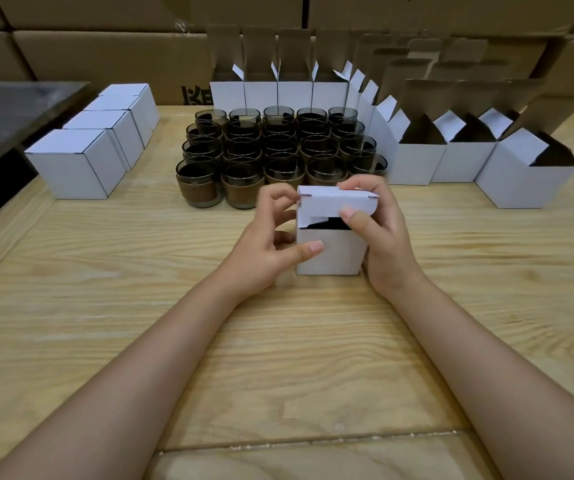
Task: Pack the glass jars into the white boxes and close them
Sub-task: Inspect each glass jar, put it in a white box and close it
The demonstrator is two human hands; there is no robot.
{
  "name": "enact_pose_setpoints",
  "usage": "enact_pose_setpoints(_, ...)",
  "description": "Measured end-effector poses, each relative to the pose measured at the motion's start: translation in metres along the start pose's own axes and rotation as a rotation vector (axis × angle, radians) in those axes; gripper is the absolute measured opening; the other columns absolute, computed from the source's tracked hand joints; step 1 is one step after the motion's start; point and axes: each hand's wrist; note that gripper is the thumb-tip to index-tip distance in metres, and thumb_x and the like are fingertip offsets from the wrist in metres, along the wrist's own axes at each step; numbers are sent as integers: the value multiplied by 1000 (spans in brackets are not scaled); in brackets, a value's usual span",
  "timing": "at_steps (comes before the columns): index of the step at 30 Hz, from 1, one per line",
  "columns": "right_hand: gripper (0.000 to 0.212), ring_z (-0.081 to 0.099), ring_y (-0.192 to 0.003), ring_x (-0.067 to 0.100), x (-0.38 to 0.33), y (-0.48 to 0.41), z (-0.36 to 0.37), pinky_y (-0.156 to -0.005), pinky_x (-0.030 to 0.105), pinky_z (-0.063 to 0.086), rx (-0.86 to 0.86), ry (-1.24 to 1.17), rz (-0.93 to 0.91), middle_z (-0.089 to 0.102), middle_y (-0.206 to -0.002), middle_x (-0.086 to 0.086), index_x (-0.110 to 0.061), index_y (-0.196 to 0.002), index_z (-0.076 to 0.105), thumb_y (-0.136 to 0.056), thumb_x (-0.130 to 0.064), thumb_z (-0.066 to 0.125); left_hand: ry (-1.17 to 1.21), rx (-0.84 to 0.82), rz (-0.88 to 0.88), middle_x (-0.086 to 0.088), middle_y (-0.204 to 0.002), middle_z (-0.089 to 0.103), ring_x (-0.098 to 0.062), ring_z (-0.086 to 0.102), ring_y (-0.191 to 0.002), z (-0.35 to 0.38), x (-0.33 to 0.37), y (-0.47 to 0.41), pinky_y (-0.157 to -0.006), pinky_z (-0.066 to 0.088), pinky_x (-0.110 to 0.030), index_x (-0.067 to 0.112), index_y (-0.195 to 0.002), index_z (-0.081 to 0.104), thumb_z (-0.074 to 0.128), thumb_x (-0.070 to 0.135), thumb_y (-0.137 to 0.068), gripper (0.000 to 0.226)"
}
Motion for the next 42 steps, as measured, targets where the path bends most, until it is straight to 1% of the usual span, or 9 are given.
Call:
enact_pose_setpoints(3,31,54,-107,6,0,0,-5,-87,23,44,-60,33,-7,57,-110,-6,-23,-96,60,-68,-34,61,22,32,10,-5,-130,52,-11,55,-117,-1,0,-1,-91,50,-39,28,-103,23,68,17,-78,53)
enact_pose_setpoints(7,31,48,-125,11,0,-1,-9,-101,33,40,-76,47,22,56,-120,-4,-26,-94,63,-65,-35,63,23,25,13,-8,-139,50,-18,53,-122,-1,0,-2,-93,49,-38,29,-110,24,69,17,-78,57)
enact_pose_setpoints(12,25,44,-130,14,1,-2,-10,-104,38,38,-99,40,21,60,-114,-6,-25,-92,62,-69,-18,67,-25,-8,49,-5,-137,48,-15,53,-120,-1,-1,-1,-88,50,-32,30,-116,34,70,24,-80,51)
enact_pose_setpoints(19,18,44,-130,19,0,-5,-13,-105,36,34,-87,22,122,55,-117,-7,-17,-83,67,-76,-16,51,-74,50,37,5,-135,49,-13,48,-129,-1,0,1,-92,47,-40,33,-100,48,73,32,-73,37)
enact_pose_setpoints(24,25,47,-128,19,0,-3,-16,-99,35,40,-122,-92,213,52,-130,-3,-22,-81,74,-79,-20,49,-319,186,145,-4,-150,40,-11,37,-139,0,3,2,-110,35,-34,31,-98,56,70,33,-78,25)
enact_pose_setpoints(28,31,57,-111,6,1,-5,-22,-93,31,42,-154,-158,286,58,-125,-8,-23,-102,70,-80,-21,48,-547,251,315,-4,-134,57,-18,43,-135,4,3,3,-110,32,-43,7,-102,62,64,22,-87,21)
enact_pose_setpoints(32,35,60,-101,2,4,-3,-16,-88,24,49,-162,-193,250,63,-111,-11,-22,-118,53,-83,-18,52,-857,287,502,-7,-118,67,-23,60,-118,2,7,8,-104,35,-46,5,-102,70,59,2,-88,19)
enact_pose_setpoints(37,51,57,-118,4,7,-1,-8,-99,26,47,-172,-141,271,61,-128,-8,-27,-132,42,-83,-27,54,-1078,358,434,-9,-96,69,-26,67,-92,4,28,19,-90,44,-48,11,-88,73,58,36,-86,30)
enact_pose_setpoints(42,44,57,-121,10,9,-3,-12,-105,39,44,-113,-152,307,63,-125,3,-27,-125,52,-82,-33,55,-1248,448,309,-8,-84,64,-26,63,-78,-27,36,51,-82,40,-42,8,-75,60,55,62,-76,54)
Point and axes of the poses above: each hand's wrist, its own y-axis away from the middle knuckle, its own z-axis out of the palm, x = y × z
